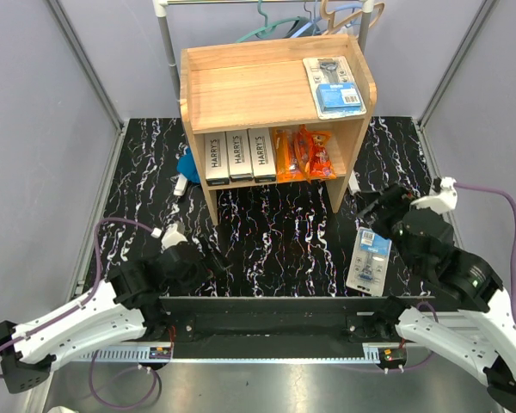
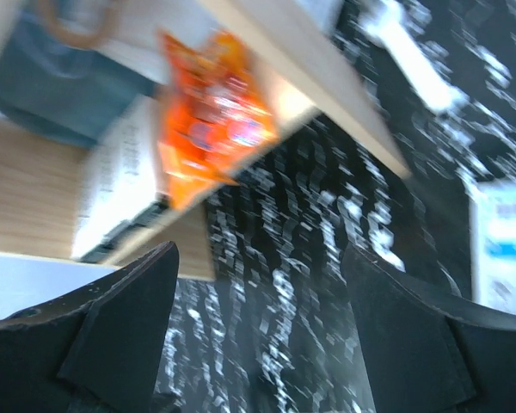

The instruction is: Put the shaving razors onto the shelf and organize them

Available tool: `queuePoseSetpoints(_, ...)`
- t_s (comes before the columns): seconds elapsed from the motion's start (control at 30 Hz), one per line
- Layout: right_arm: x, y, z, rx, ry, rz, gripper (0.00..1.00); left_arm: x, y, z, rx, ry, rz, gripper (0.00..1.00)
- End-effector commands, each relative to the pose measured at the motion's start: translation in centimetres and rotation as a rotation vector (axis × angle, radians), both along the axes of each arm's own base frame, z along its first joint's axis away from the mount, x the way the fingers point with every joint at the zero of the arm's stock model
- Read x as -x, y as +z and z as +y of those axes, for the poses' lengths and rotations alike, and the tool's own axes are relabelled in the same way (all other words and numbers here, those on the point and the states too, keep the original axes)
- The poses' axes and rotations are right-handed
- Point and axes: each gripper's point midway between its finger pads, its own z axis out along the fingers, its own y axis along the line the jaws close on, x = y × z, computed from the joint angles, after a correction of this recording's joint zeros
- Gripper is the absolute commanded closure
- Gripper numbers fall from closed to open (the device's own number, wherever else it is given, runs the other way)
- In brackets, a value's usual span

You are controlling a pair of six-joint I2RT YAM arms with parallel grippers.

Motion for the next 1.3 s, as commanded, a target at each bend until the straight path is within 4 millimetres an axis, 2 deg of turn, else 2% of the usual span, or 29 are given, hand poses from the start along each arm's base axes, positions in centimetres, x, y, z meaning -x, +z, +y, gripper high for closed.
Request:
queuePoseSetpoints(0.0, 2.6, -7.5, -3.3, 0.073, -0.112, 0.227, 0.14, -0.5, 0.8, -1.2, 0.04, -0.021, -0.023, 0.01)
queuePoseSetpoints(0.17, 4.5, -12.9, -3.7, 0.05, -0.148, 0.389, 0.16, -0.4, 0.6, -1.4, 0.045, -0.027, -0.018, 0.01)
queuePoseSetpoints(0.2, 5.1, -14.8, -3.7, 0.058, -0.155, 0.443, 0.16, -0.4, 0.6, -1.4, 0.047, -0.029, -0.017, 0.01)
queuePoseSetpoints(0.3, 6.3, -18.0, -3.7, 0.073, -0.154, 0.54, 0.16, -0.3, 0.7, -1.4, 0.051, -0.032, -0.021, 0.01)
queuePoseSetpoints(0.4, 7.1, -20.0, -3.6, 0.08, -0.164, 0.607, 0.16, -0.3, 0.8, -1.4, 0.059, -0.032, -0.022, 0.01)
queuePoseSetpoints(0.63, 7.7, -22.8, -3.9, 0.128, -0.213, 0.701, 0.19, -0.3, 0.9, -2.6, 0.039, -0.089, -0.015, 0.01)
queuePoseSetpoints(0.83, 6.5, -23.6, -3.9, 0.212, -0.207, 0.736, 0.2, -0.3, 0.6, -3.6, 0.038, -0.128, 0.001, 0.01)
queuePoseSetpoints(0.87, 5.9, -23.7, -3.0, 0.191, -0.174, 0.735, 0.2, -0.2, 0.6, -3.7, 0.039, -0.136, 0.0, 0.01)
queuePoseSetpoints(0.9, 5.6, -24.0, -3.5, 0.206, -0.173, 0.751, 0.2, -0.2, 0.6, -3.7, 0.038, -0.138, 0.001, 0.01)
queuePoseSetpoints(1.0, 4.5, -24.9, -2.5, 0.178, -0.095, 0.787, 0.2, 0.0, 0.2, -3.6, 0.04, -0.138, 0.006, 0.01)
queuePoseSetpoints(1.03, 3.4, -25.2, -2.9, 0.147, -0.12, 0.792, 0.2, 0.1, 0.3, -3.6, 0.047, -0.135, 0.005, 0.01)
queuePoseSetpoints(1.07, 3.4, -25.7, -2.6, 0.142, -0.077, 0.817, 0.2, 0.1, 0.2, -3.5, 0.047, -0.135, 0.005, 0.01)
queuePoseSetpoints(1.27, 1.7, -26.9, -4.3, 0.158, -0.098, 0.881, 0.21, 0.1, 0.4, -3.5, 0.059, -0.134, -0.003, 0.01)
